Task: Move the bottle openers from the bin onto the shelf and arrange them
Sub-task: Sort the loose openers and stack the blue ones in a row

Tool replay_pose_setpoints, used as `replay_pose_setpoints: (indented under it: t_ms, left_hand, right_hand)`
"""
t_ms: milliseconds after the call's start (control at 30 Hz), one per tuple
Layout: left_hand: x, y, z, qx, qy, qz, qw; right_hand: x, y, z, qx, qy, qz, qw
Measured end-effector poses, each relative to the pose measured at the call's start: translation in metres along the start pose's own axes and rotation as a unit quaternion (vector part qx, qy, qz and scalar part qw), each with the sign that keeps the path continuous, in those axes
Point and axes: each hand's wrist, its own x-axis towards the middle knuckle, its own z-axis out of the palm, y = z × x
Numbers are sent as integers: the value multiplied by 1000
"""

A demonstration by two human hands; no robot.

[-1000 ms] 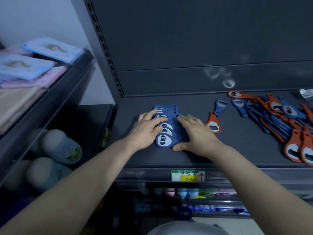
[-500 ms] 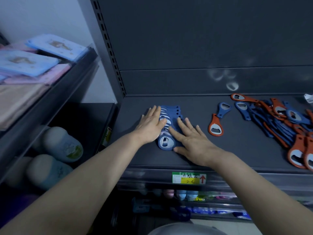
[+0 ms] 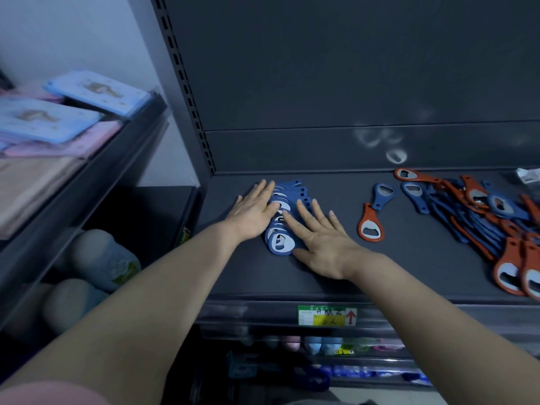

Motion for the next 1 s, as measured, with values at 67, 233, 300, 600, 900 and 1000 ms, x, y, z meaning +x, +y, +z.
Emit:
replay_pose_setpoints:
  t_ms: [67, 233, 300, 600, 900, 1000]
  left_hand:
    - [2, -1, -3, -18, 6, -13, 1000]
    - [14, 3, -1, 35, -15, -11, 999]
    - [20, 3, 1, 37, -11, -7, 999]
    - [32, -1, -9, -51, 48, 10, 998]
    - [15, 2, -13, -38, 109, 19, 993]
    - [20, 6, -13, -45, 120, 24, 991]
  right_hand:
    - [-7, -3, 3, -13, 22, -7, 1000]
    - [-2, -4, 10, -8, 21, -2, 1000]
    - [4, -4, 10, -3, 25, 8, 1000]
    - [22, 1, -9, 63, 66, 5, 996]
    - [107, 35, -49, 17, 45, 56, 997]
    - [119, 38, -50, -1, 25, 70, 997]
